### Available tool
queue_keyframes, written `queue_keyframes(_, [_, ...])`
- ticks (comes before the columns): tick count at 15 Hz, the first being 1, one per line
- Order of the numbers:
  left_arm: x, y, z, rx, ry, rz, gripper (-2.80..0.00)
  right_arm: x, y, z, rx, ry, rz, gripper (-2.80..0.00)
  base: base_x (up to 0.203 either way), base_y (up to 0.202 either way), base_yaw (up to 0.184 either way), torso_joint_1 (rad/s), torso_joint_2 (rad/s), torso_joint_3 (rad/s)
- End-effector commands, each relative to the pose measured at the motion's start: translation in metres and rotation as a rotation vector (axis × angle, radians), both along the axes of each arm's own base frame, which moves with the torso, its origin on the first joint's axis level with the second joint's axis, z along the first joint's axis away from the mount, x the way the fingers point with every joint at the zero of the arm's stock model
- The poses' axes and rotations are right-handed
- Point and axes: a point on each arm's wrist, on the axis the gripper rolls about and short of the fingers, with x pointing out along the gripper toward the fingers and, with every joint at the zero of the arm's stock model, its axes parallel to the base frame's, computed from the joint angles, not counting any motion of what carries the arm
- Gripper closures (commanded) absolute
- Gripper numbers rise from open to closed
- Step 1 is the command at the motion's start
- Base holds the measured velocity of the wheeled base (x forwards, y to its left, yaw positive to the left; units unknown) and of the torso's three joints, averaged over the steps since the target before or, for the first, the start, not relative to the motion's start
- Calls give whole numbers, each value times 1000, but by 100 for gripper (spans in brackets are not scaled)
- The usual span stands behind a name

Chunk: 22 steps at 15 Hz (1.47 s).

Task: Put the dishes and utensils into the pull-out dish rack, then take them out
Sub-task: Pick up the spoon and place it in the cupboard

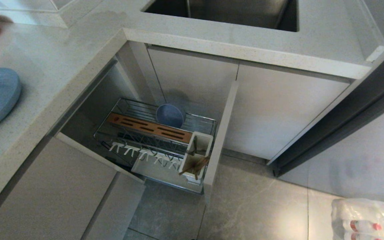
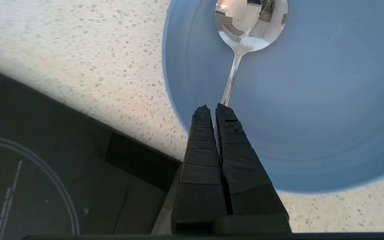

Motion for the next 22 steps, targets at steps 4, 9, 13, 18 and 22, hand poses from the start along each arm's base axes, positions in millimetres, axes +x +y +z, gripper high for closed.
queue_keyframes(4, [6,5,-8,-8,31,-31,-280,0,0,0,0,1,0,0,0,0,0,0,0,0])
queue_keyframes(9, [12,2,-11,-21,41,-59,-280,0,0,0,0,1,0,0,0,0,0,0,0,0])
queue_keyframes(13, [25,0,-18,-48,60,-104,-280,0,0,0,0,1,0,0,0,0,0,0,0,0])
queue_keyframes(18, [33,-1,-21,-62,64,-129,-280,0,0,0,0,1,0,0,0,0,0,0,0,0])
queue_keyframes(22, [38,-1,-21,-79,54,-131,-280,0,0,0,0,1,0,0,0,0,0,0,0,0])
